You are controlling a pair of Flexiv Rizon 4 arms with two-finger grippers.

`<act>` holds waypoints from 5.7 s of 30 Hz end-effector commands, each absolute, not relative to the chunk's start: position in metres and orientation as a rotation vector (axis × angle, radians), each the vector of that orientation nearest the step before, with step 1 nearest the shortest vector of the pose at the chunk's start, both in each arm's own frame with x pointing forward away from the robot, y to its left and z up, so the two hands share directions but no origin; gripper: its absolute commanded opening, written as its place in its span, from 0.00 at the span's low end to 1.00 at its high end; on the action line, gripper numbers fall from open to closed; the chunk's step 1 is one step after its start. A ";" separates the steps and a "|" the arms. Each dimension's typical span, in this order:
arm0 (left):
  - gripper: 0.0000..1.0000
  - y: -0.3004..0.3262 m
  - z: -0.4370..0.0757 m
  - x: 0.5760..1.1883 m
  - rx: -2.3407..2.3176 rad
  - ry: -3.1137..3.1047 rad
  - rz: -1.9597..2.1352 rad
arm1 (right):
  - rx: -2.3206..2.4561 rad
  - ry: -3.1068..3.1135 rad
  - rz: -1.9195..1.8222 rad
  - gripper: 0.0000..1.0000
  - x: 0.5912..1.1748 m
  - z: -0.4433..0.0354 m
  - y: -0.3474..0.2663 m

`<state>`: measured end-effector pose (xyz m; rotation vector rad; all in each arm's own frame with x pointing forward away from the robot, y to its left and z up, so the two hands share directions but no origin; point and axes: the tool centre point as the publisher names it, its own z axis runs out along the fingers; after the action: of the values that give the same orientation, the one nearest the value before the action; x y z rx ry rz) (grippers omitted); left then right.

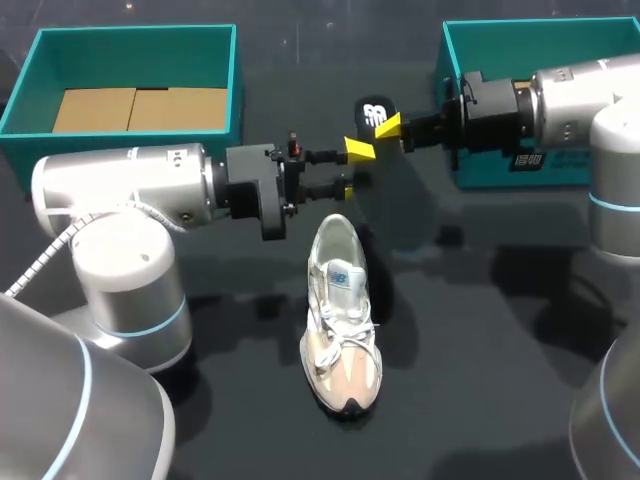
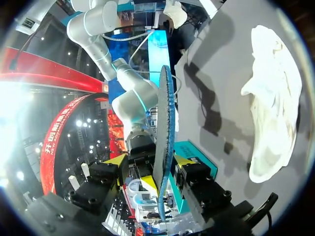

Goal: Take the shoe out of the shoebox, open the shoe tongue, remove and reinsert the insole, then place the shoe into the shoebox

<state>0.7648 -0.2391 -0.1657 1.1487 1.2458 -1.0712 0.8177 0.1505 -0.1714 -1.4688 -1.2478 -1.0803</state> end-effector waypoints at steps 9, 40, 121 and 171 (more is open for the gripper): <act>0.56 -0.252 -0.179 0.775 1.156 1.284 -1.035 | -1.468 -1.253 -1.064 0.00 0.821 -0.172 0.156; 0.00 -0.260 -0.189 0.784 1.174 1.302 -0.990 | -1.459 -1.231 -1.060 0.00 0.820 -0.178 0.160; 0.00 -0.136 -0.143 0.768 -0.209 2.533 -1.974 | -1.343 -1.317 -1.195 1.00 0.781 -0.169 0.117; 0.00 -0.170 -0.181 0.797 -2.228 2.520 -2.272 | -1.343 -1.317 -1.195 1.00 0.781 -0.169 0.117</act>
<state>0.7972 -0.1584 -0.1758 1.1695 -1.4414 1.2624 0.7815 0.1166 -0.1686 -1.3402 -1.3171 -1.1945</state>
